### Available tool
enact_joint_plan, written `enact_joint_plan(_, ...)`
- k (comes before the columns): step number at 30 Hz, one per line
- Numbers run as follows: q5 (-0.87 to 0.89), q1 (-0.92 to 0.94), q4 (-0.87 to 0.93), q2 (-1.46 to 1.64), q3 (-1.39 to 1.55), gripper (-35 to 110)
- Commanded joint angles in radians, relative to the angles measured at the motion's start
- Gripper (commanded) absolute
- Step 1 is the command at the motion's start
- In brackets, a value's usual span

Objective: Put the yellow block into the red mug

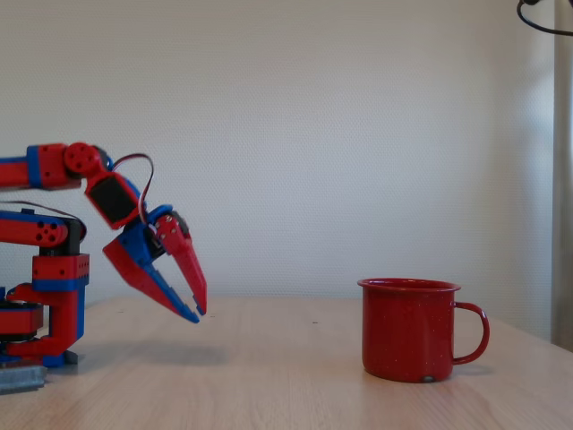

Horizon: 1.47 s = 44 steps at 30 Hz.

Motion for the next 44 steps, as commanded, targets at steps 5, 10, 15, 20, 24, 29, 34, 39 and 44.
enact_joint_plan(5,0.003,-0.041,0.018,0.106,0.044,0)
enact_joint_plan(10,-0.003,-0.052,0.034,0.153,0.069,0)
enact_joint_plan(15,-0.003,-0.049,0.057,0.196,0.078,0)
enact_joint_plan(20,-0.012,-0.054,0.057,0.196,0.078,0)
enact_joint_plan(24,-0.006,-0.054,0.057,0.196,0.078,0)
enact_joint_plan(29,-0.006,-0.054,0.057,0.196,0.078,0)
enact_joint_plan(34,-0.006,-0.054,0.057,0.196,0.078,0)
enact_joint_plan(39,-0.006,-0.054,0.057,0.196,0.078,0)
enact_joint_plan(44,-0.006,-0.054,0.057,0.196,0.078,0)
